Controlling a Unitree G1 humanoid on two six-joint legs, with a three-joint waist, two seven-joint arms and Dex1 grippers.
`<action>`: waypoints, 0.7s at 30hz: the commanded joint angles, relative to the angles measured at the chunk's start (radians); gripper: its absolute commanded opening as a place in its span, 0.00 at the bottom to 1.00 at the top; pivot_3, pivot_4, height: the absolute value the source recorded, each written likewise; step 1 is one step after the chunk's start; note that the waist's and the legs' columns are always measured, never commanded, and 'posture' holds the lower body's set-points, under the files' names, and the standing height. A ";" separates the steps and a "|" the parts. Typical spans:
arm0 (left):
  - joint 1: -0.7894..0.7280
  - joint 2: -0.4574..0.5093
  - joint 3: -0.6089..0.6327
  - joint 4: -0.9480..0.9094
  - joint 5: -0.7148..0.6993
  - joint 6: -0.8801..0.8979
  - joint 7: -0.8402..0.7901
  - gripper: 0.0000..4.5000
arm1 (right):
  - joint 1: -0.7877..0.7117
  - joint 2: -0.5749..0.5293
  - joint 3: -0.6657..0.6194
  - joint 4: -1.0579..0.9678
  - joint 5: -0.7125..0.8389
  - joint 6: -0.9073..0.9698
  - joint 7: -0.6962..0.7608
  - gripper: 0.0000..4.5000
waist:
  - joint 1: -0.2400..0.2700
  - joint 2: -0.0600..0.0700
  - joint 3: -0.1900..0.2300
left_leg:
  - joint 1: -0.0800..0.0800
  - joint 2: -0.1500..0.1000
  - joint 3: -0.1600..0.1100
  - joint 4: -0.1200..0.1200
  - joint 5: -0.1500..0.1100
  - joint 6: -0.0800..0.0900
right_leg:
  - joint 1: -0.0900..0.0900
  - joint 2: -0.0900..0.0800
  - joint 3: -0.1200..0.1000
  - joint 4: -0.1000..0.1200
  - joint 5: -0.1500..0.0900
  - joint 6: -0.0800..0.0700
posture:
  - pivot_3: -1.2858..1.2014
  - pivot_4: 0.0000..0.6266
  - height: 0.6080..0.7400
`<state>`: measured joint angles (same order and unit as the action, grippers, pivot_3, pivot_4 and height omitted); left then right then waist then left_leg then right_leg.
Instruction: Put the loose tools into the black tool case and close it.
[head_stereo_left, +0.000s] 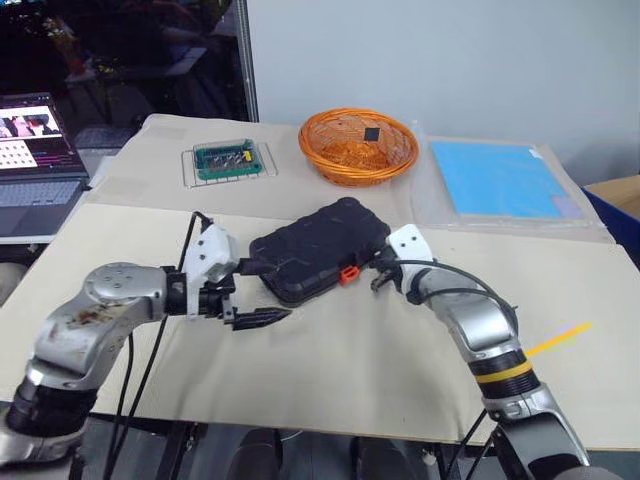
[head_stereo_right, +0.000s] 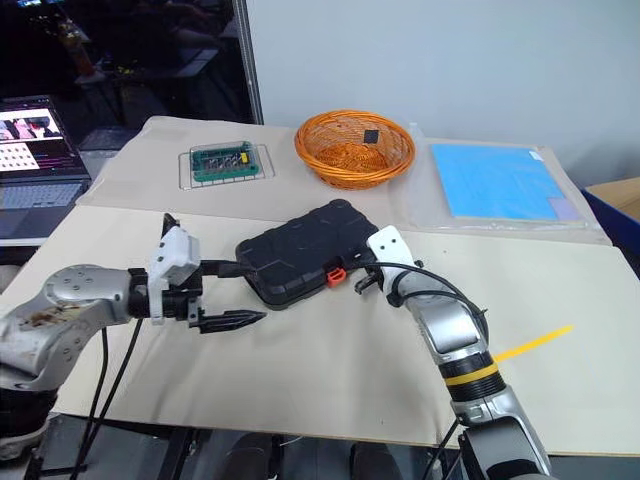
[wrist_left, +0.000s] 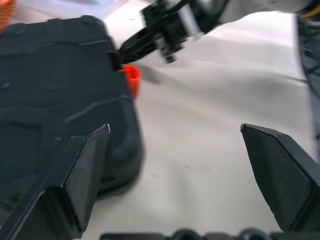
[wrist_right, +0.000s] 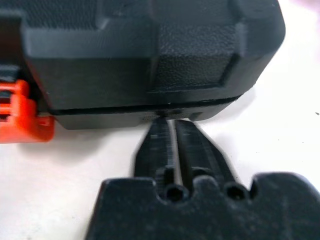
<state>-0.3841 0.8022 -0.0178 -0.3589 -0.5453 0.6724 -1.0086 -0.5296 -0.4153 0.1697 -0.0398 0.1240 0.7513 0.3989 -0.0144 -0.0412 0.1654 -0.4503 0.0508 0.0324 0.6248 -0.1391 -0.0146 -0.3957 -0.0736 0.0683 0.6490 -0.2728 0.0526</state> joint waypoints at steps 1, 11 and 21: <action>-0.054 -0.029 -0.061 0.062 0.064 -0.064 -0.007 1.00 | 0.090 -0.052 -0.093 -0.247 0.107 0.118 0.077 0.41 | 0.005 0.000 0.000 | -0.004 0.000 -0.001 0.000 0.000 0.000 | -0.003 0.000 0.000 0.000 0.000 0.000 | 0.52 0.24 1.00; -0.149 -0.093 -0.176 0.250 0.168 -0.161 -0.086 1.00 | 0.176 0.096 -0.046 -0.368 0.173 0.122 0.013 0.99 | -0.011 0.000 0.000 | -0.006 0.000 -0.002 0.003 0.001 -0.001 | -0.008 0.002 0.001 0.008 0.000 0.000 | 0.52 0.24 1.00; -0.153 -0.101 -0.177 0.287 0.209 -0.191 -0.107 1.00 | 0.140 0.183 -0.022 -0.166 0.100 -0.064 -0.017 0.99 | -0.005 0.000 0.000 | -0.006 0.000 -0.002 0.004 0.002 -0.001 | -0.008 0.002 0.001 0.009 0.000 0.000 | 0.52 0.24 1.00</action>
<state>-0.5396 0.6999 -0.1956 -0.0684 -0.3465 0.4782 -1.1153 -0.3719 -0.2433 0.1522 -0.2072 0.2333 0.7507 0.3859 -0.0197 -0.0409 0.1653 -0.4561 0.0510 0.0301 0.6289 -0.1375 -0.0155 -0.4038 -0.0713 0.0689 0.6579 -0.2729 0.0526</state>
